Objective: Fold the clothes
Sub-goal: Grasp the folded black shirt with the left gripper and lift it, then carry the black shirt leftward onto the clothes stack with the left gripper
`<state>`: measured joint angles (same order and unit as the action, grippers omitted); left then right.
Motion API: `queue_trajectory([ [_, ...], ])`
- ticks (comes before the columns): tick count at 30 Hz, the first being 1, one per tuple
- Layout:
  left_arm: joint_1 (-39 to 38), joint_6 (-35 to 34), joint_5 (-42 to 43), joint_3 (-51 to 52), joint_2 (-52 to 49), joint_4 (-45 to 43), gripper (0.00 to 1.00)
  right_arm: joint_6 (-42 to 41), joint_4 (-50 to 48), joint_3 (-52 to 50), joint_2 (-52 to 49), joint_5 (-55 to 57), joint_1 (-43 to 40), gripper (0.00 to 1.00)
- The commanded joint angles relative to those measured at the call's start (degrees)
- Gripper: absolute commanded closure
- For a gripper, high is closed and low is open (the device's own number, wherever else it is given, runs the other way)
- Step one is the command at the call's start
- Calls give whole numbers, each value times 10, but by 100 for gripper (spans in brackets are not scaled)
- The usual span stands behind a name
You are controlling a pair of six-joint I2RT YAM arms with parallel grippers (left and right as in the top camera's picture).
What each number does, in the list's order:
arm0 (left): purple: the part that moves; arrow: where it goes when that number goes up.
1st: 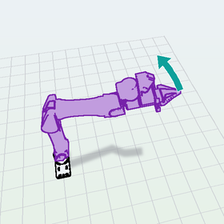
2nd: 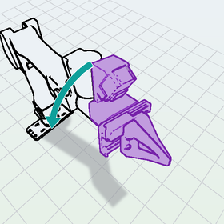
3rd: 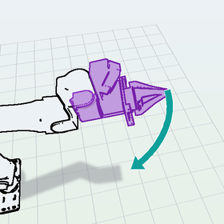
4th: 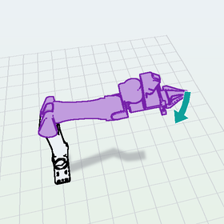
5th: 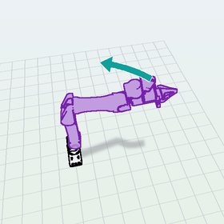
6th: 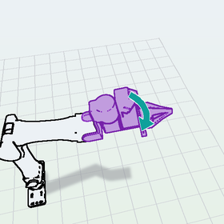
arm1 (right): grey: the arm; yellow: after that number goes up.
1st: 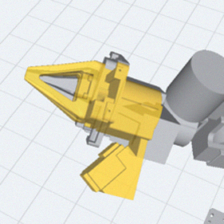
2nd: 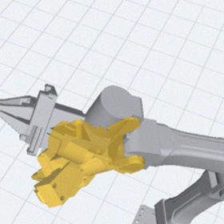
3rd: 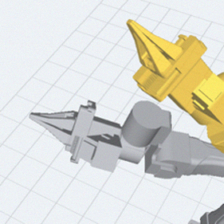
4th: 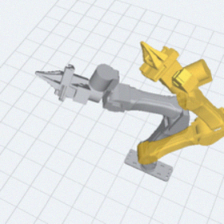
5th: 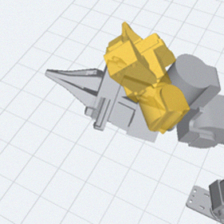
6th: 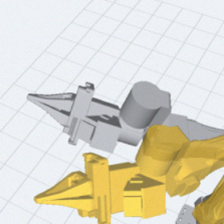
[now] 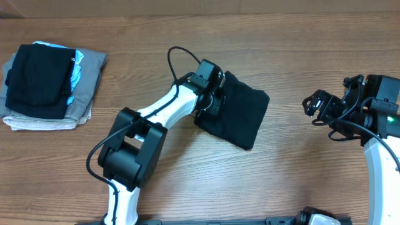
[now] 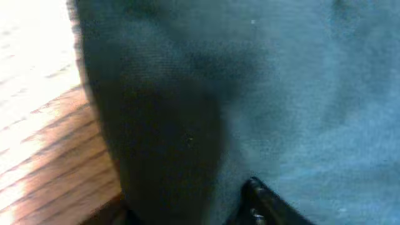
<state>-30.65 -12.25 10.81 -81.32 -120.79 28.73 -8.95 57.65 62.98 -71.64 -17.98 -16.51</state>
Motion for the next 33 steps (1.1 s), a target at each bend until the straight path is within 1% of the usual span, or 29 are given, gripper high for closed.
queue_trajectory([
  [1,1,-7,-7,9,-39,11,75,2,-3,16,5,2,-2,0],
  [2,1,-7,-7,9,-39,11,80,2,-3,16,5,2,-2,0],
  [4,1,-6,-7,8,-35,12,96,2,-3,16,5,2,-2,0],
  [8,5,-9,-20,2,-12,17,96,2,-3,16,5,2,-2,0],
  [10,9,-23,-39,-6,9,26,96,2,-3,16,5,2,-2,0],
  [13,15,-32,-71,-16,55,32,96,2,-3,16,5,2,-2,0],
  [20,34,-31,-140,-17,164,34,96,2,-3,16,5,2,-2,0],
  [22,47,-30,-175,-17,200,40,96,2,-3,16,5,2,-2,0],
  [27,89,-1,-222,-17,250,42,96,2,-3,16,5,2,-2,0],
  [33,171,7,-237,-33,294,41,96,2,-3,16,5,2,-2,0],
])
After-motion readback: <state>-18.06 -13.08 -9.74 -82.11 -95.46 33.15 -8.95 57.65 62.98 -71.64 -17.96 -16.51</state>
